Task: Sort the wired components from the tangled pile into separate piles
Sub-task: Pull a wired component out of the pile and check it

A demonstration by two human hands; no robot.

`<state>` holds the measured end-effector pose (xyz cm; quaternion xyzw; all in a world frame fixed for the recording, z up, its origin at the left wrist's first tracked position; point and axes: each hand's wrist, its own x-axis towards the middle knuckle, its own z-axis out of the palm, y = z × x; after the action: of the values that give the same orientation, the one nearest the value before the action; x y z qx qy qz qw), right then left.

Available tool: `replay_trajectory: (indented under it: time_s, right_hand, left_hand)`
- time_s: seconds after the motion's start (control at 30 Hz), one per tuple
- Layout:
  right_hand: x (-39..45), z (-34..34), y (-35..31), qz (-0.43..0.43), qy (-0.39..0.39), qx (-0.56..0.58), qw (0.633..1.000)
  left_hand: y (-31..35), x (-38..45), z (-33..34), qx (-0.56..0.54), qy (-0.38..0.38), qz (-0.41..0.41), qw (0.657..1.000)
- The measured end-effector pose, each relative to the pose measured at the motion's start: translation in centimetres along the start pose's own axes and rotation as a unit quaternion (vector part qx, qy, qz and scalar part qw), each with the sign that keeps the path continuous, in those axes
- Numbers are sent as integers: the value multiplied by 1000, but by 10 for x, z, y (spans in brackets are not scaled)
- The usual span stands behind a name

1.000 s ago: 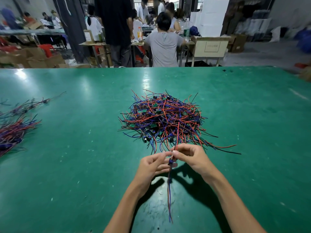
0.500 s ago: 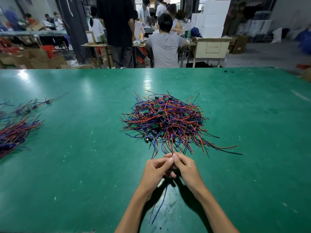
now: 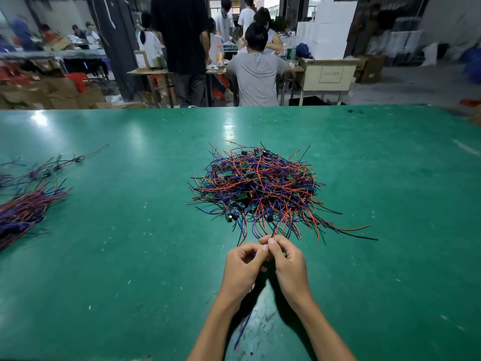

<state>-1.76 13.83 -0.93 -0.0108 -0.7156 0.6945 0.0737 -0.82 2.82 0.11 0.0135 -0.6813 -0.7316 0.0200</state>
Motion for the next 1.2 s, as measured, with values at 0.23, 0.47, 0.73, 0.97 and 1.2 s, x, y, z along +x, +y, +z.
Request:
replay_trajectory:
  time_s: [0.23, 0.47, 0.73, 0.97, 1.2]
  right_hand:
    - [20, 15, -10, 55, 60, 22, 996]
    - [51, 14, -27, 93, 125, 4, 988]
    - [60, 10, -37, 80, 97, 94, 988]
    - [16, -15, -2, -110, -38, -208, 971]
    - [-1, 11, -15, -121, -92, -98, 983]
  left_hand:
    - [0, 2, -8, 16, -11, -11, 1000]
    - [5, 0, -10, 6, -35, -24, 999]
    - [10, -8, -16, -34, -58, -44, 997]
    - [3, 4, -24, -320, 91, -99, 938]
    - [5, 3, -29, -403, 110, -117, 901]
